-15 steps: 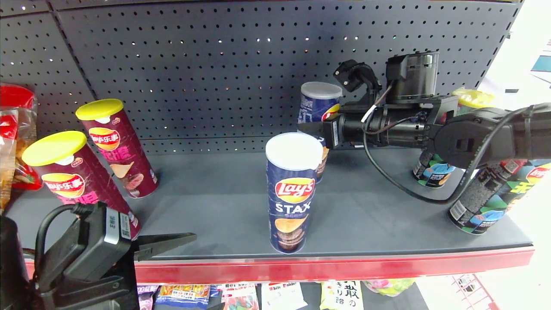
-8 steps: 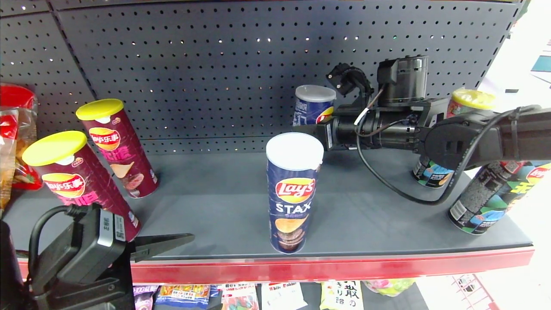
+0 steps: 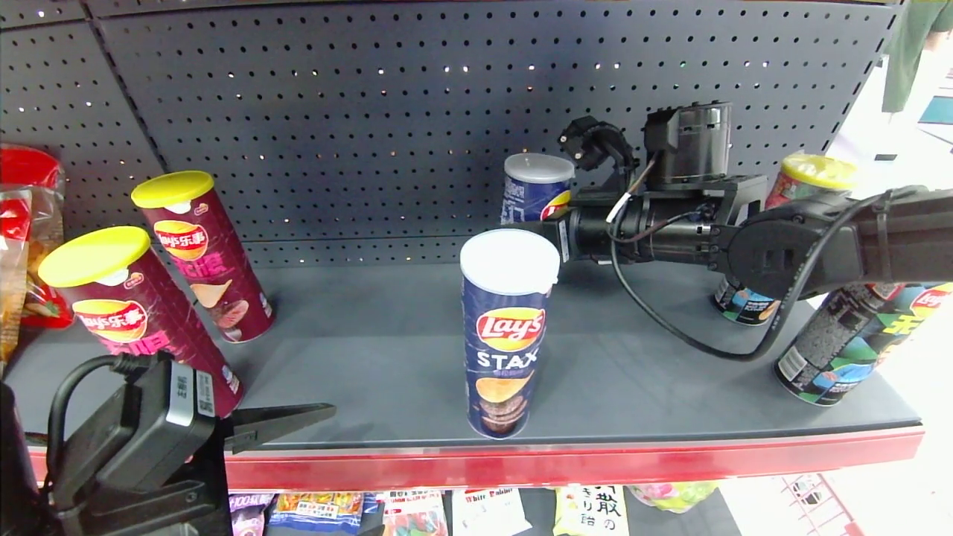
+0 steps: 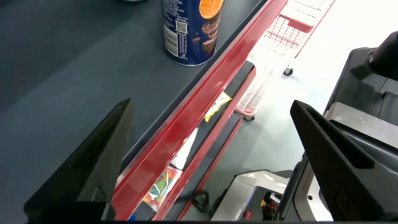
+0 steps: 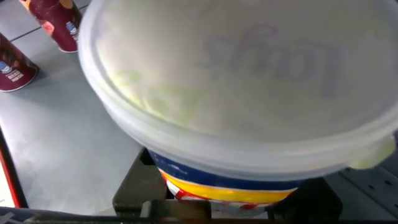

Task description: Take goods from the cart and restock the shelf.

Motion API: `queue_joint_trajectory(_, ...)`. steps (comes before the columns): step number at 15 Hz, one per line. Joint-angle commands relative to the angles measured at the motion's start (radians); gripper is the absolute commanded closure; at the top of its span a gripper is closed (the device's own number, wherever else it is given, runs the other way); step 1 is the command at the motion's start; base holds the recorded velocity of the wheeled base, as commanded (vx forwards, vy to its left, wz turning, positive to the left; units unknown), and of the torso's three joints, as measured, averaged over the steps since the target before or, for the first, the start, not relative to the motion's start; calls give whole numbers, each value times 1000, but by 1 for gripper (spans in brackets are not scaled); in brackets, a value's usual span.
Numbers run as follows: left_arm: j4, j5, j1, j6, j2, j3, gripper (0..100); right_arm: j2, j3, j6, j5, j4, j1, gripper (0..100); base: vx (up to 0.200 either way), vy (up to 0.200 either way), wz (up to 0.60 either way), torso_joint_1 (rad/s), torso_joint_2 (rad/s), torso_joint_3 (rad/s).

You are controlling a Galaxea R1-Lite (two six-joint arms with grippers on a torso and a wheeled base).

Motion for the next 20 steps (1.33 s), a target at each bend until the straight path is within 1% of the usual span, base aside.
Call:
queue_joint_trajectory(1, 0, 0, 0, 0, 4, 1, 0, -6, 4, -1, 0, -1, 2, 0, 0, 0, 0, 0, 0, 0)
queue_joint_trajectory(6, 0, -1, 0, -2, 4, 6, 0, -26, 7, 1, -17, 1, 7, 0, 0, 0, 0, 0, 0, 0)
queue_joint_trajectory(8, 0, -1, 0, -2, 4, 6, 0, -50, 27, 2, -28, 2, 7, 0, 0, 0, 0, 0, 0, 0)
queue_joint_trajectory(9, 0, -1, 0, -2, 5, 6, 0, -66, 48, 5, -29, 2, 5, 0, 0, 0, 0, 0, 0, 0)
queue_joint_trajectory(11, 0, -1, 0, -2, 13, 2, 0, -130, 143, 28, -54, 1, 3, 0, 0, 0, 0, 0, 0, 0)
queue_joint_trajectory(13, 0, -1, 0, -2, 17, 2, 0, -175, 202, 36, -58, 1, -1, 0, 0, 0, 0, 0, 0, 0)
queue_joint_trajectory(17, 0, -1, 3, -2, 22, -1, 0, -254, 327, 45, -115, 1, -30, 0, 0, 0, 0, 0, 0, 0)
queue_joint_trajectory(20, 0, 0, 3, -2, 30, -7, 0, -311, 393, 83, -147, 1, -40, 0, 0, 0, 0, 0, 0, 0)
